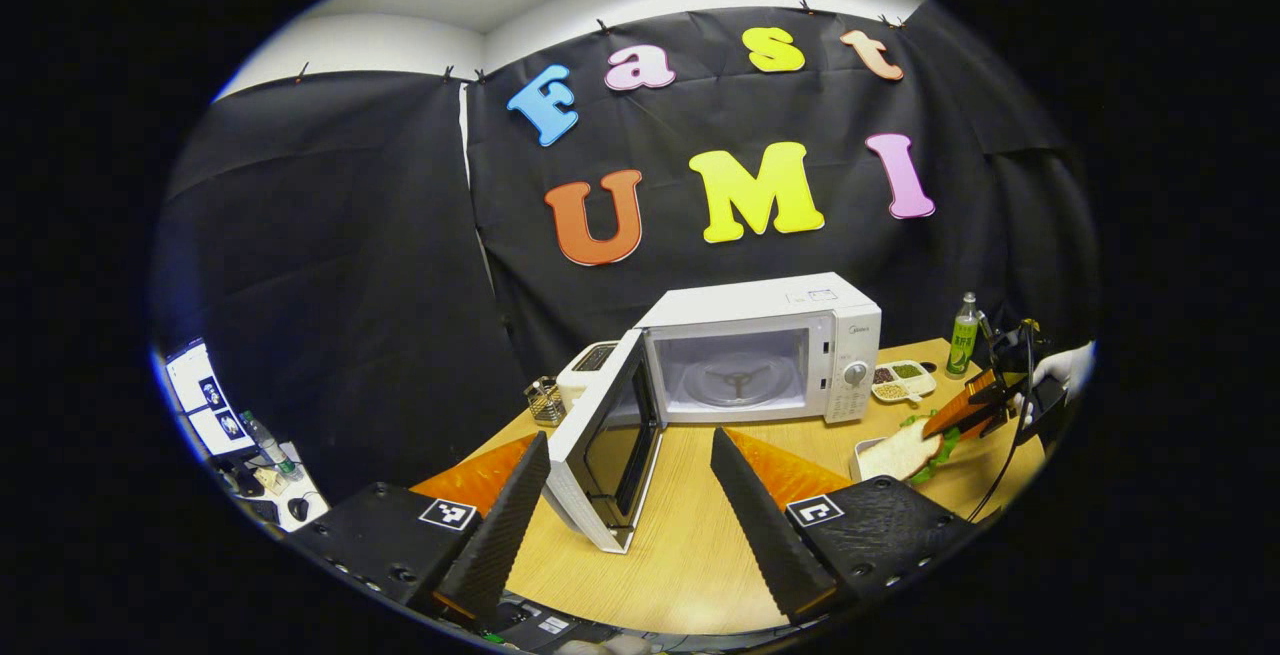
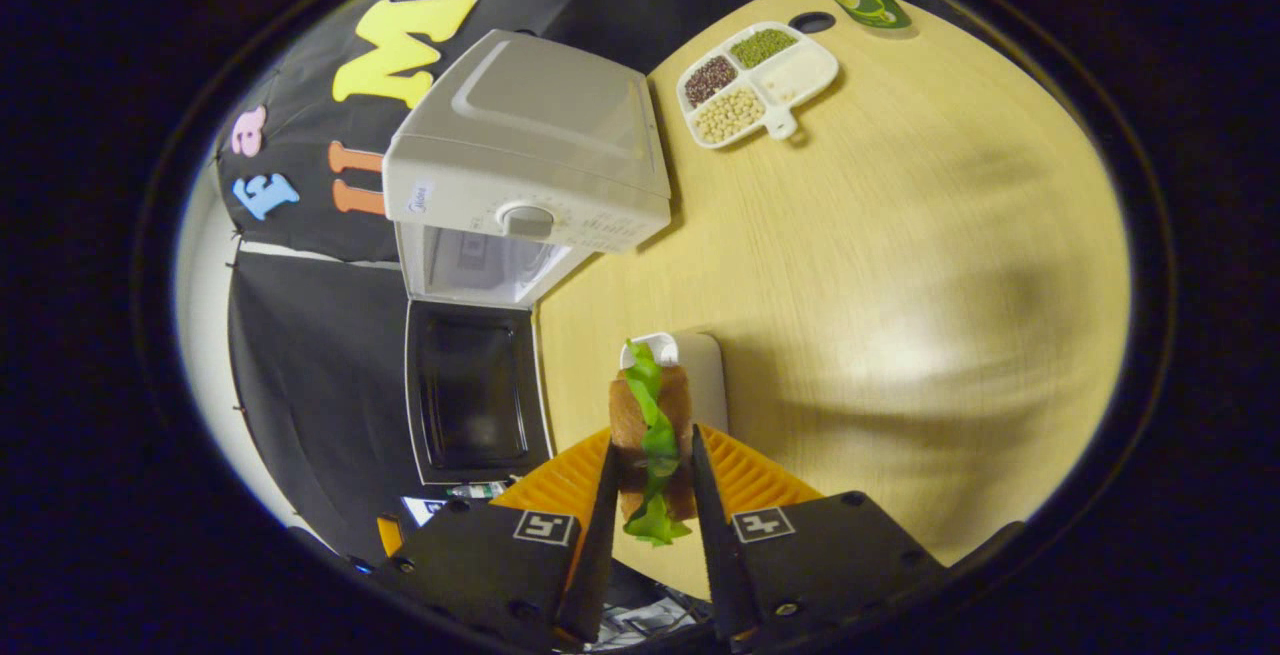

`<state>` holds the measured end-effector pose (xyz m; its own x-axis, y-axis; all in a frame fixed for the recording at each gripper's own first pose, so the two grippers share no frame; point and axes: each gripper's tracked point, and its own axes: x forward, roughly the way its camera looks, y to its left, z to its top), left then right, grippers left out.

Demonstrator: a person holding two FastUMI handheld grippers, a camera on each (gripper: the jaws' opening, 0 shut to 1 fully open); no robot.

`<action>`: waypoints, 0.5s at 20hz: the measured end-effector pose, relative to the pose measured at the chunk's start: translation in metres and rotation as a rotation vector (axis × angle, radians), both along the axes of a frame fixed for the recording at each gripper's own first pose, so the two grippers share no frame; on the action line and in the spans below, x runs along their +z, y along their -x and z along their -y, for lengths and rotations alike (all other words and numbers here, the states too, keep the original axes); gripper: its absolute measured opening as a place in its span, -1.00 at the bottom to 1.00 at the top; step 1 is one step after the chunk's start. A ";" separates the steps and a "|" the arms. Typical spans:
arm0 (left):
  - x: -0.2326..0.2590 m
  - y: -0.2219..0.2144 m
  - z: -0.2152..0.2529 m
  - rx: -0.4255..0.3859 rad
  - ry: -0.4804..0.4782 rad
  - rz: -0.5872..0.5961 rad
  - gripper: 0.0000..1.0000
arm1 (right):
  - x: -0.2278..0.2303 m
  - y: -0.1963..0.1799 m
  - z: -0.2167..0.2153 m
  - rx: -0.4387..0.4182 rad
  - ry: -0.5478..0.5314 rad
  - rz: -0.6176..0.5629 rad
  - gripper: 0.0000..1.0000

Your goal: Open the microwave oven with the left hand, put the food in, and close the microwave oven.

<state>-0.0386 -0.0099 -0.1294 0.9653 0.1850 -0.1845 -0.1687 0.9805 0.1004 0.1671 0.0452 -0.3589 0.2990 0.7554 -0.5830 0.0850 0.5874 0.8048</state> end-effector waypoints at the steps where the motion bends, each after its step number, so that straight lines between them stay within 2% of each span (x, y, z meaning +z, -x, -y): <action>1: -0.002 -0.001 0.000 -0.003 0.012 -0.003 0.92 | 0.000 0.000 -0.001 0.006 0.008 -0.003 -0.31; 4: -0.008 -0.009 -0.004 -0.024 0.032 -0.006 0.94 | 0.007 0.003 -0.003 0.017 0.041 0.018 -0.44; 5: -0.010 -0.011 -0.005 -0.035 0.034 -0.008 0.93 | 0.012 0.003 -0.005 0.021 0.051 0.038 -0.29; 6: -0.011 -0.012 -0.007 -0.050 0.039 -0.011 0.94 | 0.020 0.002 -0.005 0.009 0.062 0.058 -0.50; 10: -0.011 -0.015 -0.022 -0.095 0.040 -0.007 0.94 | 0.069 0.004 -0.014 -0.072 0.044 0.120 -0.50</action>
